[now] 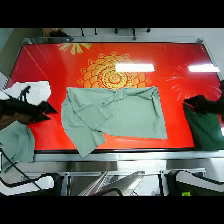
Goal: Fold the shirts.
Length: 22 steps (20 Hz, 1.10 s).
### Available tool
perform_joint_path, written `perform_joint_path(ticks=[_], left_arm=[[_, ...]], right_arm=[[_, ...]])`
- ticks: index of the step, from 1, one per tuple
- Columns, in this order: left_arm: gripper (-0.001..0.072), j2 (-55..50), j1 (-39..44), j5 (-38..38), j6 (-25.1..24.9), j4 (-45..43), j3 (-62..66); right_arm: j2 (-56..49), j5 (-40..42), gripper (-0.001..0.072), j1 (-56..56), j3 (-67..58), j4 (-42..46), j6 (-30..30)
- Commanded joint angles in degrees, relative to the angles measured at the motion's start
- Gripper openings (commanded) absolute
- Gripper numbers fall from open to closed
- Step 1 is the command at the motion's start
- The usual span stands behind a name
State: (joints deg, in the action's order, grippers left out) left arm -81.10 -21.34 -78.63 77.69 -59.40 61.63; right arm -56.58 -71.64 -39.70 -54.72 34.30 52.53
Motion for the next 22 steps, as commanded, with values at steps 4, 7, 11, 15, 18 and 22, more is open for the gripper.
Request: perform_joint_path(ticks=[4, 7, 11, 15, 18, 22], left_arm=[[0.0585, 2.14, 3.43, 17.66, -4.63, 2.78, -21.86], [0.0584, -1.05, 5.88, 22.62, -8.31, 10.12, -20.46], [0.0020, -3.78, 7.61, 20.24, -8.83, 9.44, -13.35], [0.0020, -3.80, 7.48, 16.22, -8.87, 9.35, -9.14], [0.0020, -3.80, 7.50, 15.63, -8.87, 9.44, -8.87], [0.0020, -3.80, 7.50, 14.14, -9.18, 9.46, -8.87]], right_arm=[[4.24, 1.99, 0.0350, -2.08, 15.96, 0.42, 2.16], [4.24, 0.46, 0.0350, -2.08, 17.27, 1.16, 1.95], [4.04, -0.66, 0.0488, -2.05, 17.38, 8.02, 5.35], [0.87, -1.27, 0.0488, 0.46, 17.81, 13.03, 7.13], [-3.76, 0.15, 0.0487, 5.40, 18.08, 14.34, 7.10], [-7.96, 0.07, 0.0345, 13.81, 17.99, 13.40, 6.25]])
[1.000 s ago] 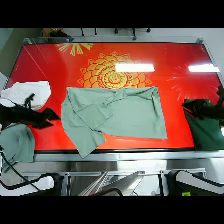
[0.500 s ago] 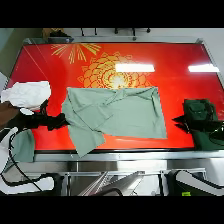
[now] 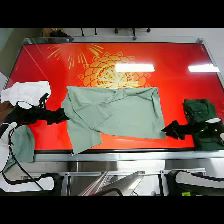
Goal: Fold the shirts.
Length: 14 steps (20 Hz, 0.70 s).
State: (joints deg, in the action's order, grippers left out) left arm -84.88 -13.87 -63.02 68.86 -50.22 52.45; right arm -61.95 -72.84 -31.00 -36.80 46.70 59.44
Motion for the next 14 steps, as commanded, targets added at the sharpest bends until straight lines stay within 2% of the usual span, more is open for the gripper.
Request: perform_joint_path(ticks=[1, 2, 4, 6, 8, 10, 12, 14], left_arm=[[0.0020, -0.02, 0.02, -1.55, -0.33, 0.28, 0.31], [0.0020, -0.02, 0.02, -1.51, -0.31, 0.52, 0.33], [0.0014, 0.00, 0.02, -5.49, -0.35, 2.67, 2.38], [0.0013, 3.08, 0.57, -10.84, -1.51, 3.39, 7.72], [0.0013, 9.81, 0.31, -12.59, -0.02, 4.42, 15.54], [0.0014, 17.16, -1.53, -13.84, 0.72, 9.94, 26.58], [0.0014, 23.06, -5.33, -11.41, 0.66, 16.72, 40.68], [0.0015, 27.30, -9.90, -6.40, 1.40, 18.62, 55.58]], right_arm=[[-2.58, 1.38, 0.0310, 6.80, -0.44, -0.83, -1.16], [-2.38, 1.44, 0.0126, 8.07, -1.46, -2.45, -1.68], [-1.03, 1.31, 0.0019, 9.53, -5.18, -5.07, -2.03], [1.73, -0.09, 0.0019, 9.60, -13.38, -8.11, -2.47], [5.66, -1.16, 0.0019, 8.39, -25.97, -13.68, -2.80], [9.49, -1.11, 0.0019, 6.36, -41.33, -21.68, -5.01], [12.00, -0.79, 0.0019, 3.76, -58.42, -27.26, -5.62], [12.96, 0.87, 0.0020, 2.01, -72.89, -27.26, -4.76]])
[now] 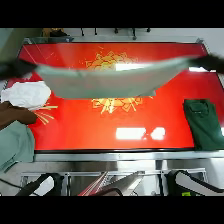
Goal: Fold the shirts.
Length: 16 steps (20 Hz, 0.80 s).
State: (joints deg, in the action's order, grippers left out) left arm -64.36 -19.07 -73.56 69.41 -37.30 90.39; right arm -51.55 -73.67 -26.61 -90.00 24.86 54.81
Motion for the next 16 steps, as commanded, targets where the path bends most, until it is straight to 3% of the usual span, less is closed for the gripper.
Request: perform_joint_path(ticks=[1, 4, 6, 8, 13, 16], left_arm=[[0.0015, 8.61, -7.61, 5.92, 2.25, 5.44, 24.41], [0.0015, 13.84, -17.86, 8.79, 2.93, 5.44, 34.21], [0.0016, 17.57, -24.13, 9.44, 3.26, 5.46, 31.32], [0.0017, 19.69, -25.38, 9.40, 4.52, 6.95, 24.57], [0.0017, 16.13, -15.41, 6.67, 0.15, 7.72, 12.28], [0.0017, 7.67, -1.81, 9.55, -0.59, -1.14, 5.57]], right_arm=[[2.99, 3.02, 0.0019, -3.39, -25.88, -5.42, 0.37], [5.22, 8.20, 0.0020, -4.94, -34.16, -4.96, 1.36], [7.39, 9.88, 0.0019, -4.94, -34.16, -3.21, 1.36], [8.13, 10.16, 0.0019, -4.94, -34.16, 0.26, 1.38], [4.81, 5.88, 0.0016, -4.94, -25.46, -1.84, 2.43], [0.07, 4.85, 0.0016, -2.62, -9.88, -4.31, 0.50]])
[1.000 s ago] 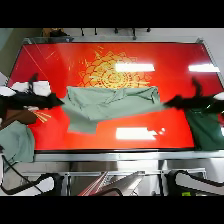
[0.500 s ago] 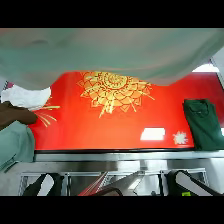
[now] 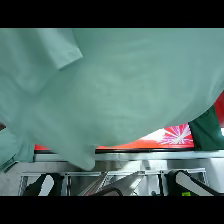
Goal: Fold the shirts.
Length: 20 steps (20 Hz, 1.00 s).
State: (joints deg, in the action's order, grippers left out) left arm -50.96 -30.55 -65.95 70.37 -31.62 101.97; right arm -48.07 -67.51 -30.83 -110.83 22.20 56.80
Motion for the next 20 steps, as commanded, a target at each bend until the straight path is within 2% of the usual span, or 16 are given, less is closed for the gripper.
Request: perform_joint_path(ticks=[1, 3, 5, 7, 10, 14, 16, 20], left_arm=[[0.0017, -9.42, 14.05, 4.57, -1.51, -11.54, -8.11], [0.0017, -19.17, 21.49, 8.85, -1.31, -19.17, -11.26], [0.0017, -31.01, 25.62, 9.68, -1.11, -23.58, -11.47], [0.0017, -43.08, 27.50, 9.05, -0.04, -27.02, -8.52], [0.0015, -57.29, 27.65, 7.67, 2.45, -27.36, 1.18], [0.0014, -64.74, 27.58, 2.60, 5.31, -28.94, 14.36], [0.0015, -64.43, 27.65, -0.96, 8.07, -36.44, 16.41], [0.0015, -61.29, 27.58, -3.08, 8.55, -43.12, 9.31]], right_arm=[[-5.62, -0.15, 0.0016, 3.23, 16.17, -1.40, -3.32], [-11.85, 3.58, 0.0016, 6.54, 25.44, 1.44, -5.46], [-21.31, 7.15, 0.0017, 9.46, 30.67, 2.82, -7.19], [-31.21, 8.68, 0.0017, 11.30, 30.97, 1.77, -9.05], [-43.91, 11.56, 0.0016, 12.83, 26.84, -1.88, -10.12], [-52.02, 9.77, 0.0017, 13.14, 14.47, -2.08, -7.89], [-51.69, 6.93, 0.0016, 13.00, 11.52, -0.33, -7.26], [-49.77, 0.96, 0.0016, 13.46, 11.08, 15.23, -1.18]])
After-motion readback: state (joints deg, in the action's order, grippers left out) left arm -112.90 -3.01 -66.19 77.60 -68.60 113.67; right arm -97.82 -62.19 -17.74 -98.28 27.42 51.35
